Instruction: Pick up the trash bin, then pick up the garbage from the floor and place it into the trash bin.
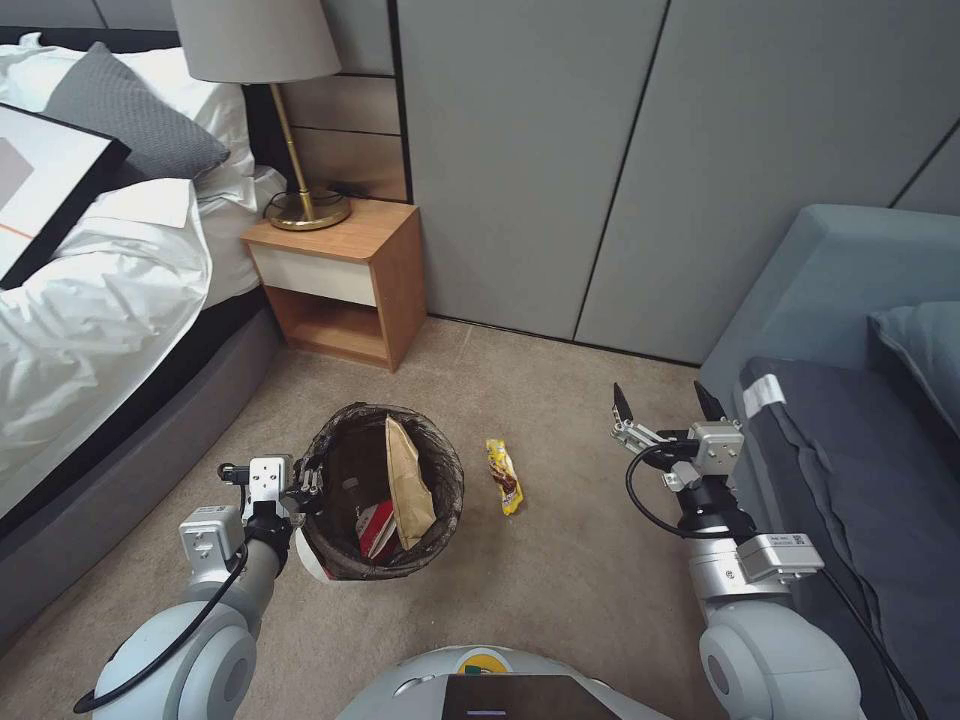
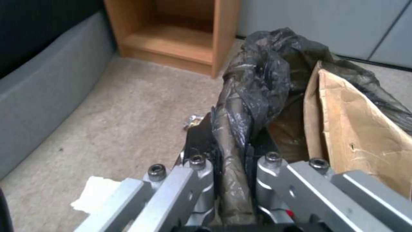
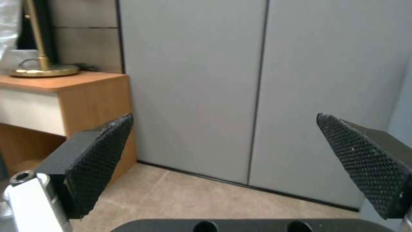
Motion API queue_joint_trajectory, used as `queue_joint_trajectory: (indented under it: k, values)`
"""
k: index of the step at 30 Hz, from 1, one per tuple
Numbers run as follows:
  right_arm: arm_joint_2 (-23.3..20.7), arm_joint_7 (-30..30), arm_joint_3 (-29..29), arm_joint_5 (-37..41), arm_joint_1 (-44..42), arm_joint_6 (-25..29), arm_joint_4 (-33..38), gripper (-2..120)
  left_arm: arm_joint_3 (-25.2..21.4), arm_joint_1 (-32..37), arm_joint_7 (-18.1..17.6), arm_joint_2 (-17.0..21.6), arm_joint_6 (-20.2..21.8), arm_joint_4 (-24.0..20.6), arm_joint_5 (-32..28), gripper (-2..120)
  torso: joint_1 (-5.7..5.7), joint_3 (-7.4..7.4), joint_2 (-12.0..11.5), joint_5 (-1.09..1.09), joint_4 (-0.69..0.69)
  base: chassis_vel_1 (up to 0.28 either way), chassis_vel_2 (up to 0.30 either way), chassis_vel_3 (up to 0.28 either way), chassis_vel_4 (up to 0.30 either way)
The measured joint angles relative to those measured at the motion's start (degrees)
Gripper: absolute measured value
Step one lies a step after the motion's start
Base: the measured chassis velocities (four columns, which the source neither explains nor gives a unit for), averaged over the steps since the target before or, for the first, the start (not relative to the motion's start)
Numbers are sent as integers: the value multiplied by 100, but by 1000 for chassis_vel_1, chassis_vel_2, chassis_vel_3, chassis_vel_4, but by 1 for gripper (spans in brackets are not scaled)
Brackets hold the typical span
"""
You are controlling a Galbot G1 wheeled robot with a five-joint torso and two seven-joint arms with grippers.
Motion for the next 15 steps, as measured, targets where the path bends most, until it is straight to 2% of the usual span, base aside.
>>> queue_joint_trajectory:
  k: [15]
  values:
    - [-21, 17, -86, -3, -1, -51, -61, 100, -3, 27, -3, -4, -41, 0, 9, 7, 0, 0, 0, 0, 1, 55, 46, 42, 54]
